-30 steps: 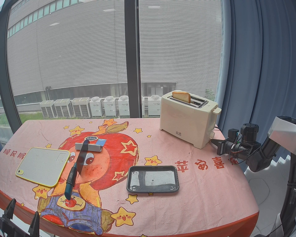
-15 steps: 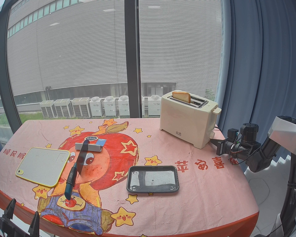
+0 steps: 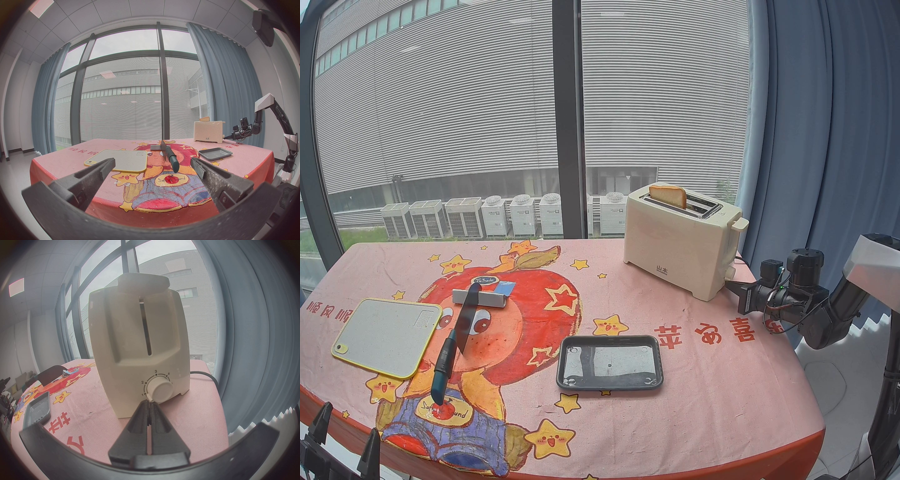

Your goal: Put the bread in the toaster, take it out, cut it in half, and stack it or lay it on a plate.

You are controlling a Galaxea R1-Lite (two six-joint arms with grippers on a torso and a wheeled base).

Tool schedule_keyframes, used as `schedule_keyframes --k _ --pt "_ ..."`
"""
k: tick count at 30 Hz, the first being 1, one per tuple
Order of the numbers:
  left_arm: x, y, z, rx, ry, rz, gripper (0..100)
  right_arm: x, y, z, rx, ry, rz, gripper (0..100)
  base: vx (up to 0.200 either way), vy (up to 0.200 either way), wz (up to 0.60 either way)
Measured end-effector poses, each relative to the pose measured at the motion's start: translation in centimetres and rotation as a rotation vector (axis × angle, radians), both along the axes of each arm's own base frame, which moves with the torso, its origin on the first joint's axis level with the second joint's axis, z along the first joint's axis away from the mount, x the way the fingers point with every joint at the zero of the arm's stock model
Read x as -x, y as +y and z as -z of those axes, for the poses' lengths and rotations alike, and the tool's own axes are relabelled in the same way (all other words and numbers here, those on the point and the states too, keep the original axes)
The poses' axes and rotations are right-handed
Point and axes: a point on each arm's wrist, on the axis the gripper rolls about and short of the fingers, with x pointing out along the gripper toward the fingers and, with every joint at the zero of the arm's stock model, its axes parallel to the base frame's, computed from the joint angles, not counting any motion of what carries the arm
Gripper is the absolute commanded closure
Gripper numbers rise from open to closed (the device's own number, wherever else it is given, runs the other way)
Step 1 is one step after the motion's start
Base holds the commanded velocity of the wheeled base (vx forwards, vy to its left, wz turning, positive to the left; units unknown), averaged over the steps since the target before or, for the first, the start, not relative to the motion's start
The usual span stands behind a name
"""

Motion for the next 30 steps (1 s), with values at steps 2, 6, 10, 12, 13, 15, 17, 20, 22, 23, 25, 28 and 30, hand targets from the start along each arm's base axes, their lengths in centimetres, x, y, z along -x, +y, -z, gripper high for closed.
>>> schedule_keyframes --k 2,6,10,12,13,15,17,20,22,23,25,28,30 --pt "0.0 0.0 0.0 0.0 0.0 0.0 0 0.0 0.0 -0.03 0.0 -0.002 0.0 100 0.0 0.0 0.0" --pt "0.0 0.0 0.0 0.0 0.0 0.0 0 -0.01 0.0 -0.12 -0.001 -0.007 0.0 100 0.0 0.0 0.0" --pt "0.0 0.0 0.0 0.0 0.0 0.001 0 0.03 0.01 -0.29 -0.001 -0.012 0.0 100 0.0 0.0 0.0" --pt "0.0 0.0 0.0 0.0 0.0 0.001 0 0.09 0.01 -0.37 -0.001 -0.013 -0.001 100 0.0 0.0 0.0" --pt "0.0 0.0 0.0 0.0 0.0 0.0 0 0.12 0.01 -0.39 -0.001 -0.013 0.0 100 0.0 0.0 0.0" --pt "0.0 0.0 0.0 0.0 0.0 0.0 0 0.15 0.02 -0.43 -0.001 -0.014 -0.001 100 0.0 0.0 0.0" --pt "0.0 0.0 0.0 0.0 0.0 0.0 0 0.19 0.05 -0.46 -0.001 -0.014 -0.001 100 0.0 0.0 0.0" --pt "0.0 0.0 0.0 0.0 0.0 0.0 0 0.22 0.07 -0.46 0.0 -0.013 -0.002 100 0.0 0.0 0.0" --pt "0.0 0.0 0.0 0.0 0.0 0.0 0 0.33 0.11 -0.32 0.001 -0.007 -0.003 100 0.0 0.0 0.0" --pt "0.0 0.0 0.0 0.0 0.0 0.0 0 0.41 0.2 -0.22 0.002 -0.003 -0.005 100 0.0 0.0 0.0" --pt "0.0 0.0 0.0 0.0 0.0 0.0 0 0.57 0.45 -0.1 0.002 0.002 -0.012 100 0.0 0.0 0.0" --pt "0.0 0.0 0.0 0.0 0.0 0.0 0 0.78 0.69 -0.05 0.003 0.007 -0.019 100 0.0 0.0 0.0" --pt "0.0 0.0 0.0 0.0 0.0 0.0 0 0.95 0.71 -0.17 0.003 0.008 -0.021 100 0.0 0.0 0.0"
